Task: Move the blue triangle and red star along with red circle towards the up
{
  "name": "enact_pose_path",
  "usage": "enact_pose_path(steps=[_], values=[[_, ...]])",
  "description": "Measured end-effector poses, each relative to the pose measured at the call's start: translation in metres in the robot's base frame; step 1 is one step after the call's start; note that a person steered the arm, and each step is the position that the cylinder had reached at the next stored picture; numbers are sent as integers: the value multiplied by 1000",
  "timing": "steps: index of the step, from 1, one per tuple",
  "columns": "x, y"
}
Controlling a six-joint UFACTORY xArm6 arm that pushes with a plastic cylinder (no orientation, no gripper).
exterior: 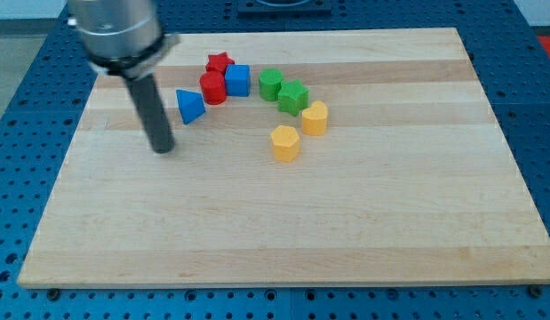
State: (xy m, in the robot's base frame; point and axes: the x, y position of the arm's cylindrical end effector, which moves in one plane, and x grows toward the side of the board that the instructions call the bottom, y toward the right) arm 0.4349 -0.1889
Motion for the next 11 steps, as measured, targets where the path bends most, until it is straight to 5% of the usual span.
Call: enact_pose_path(steps=[2,4,11], values=[[-45,-7],[-46,60],[-71,78]])
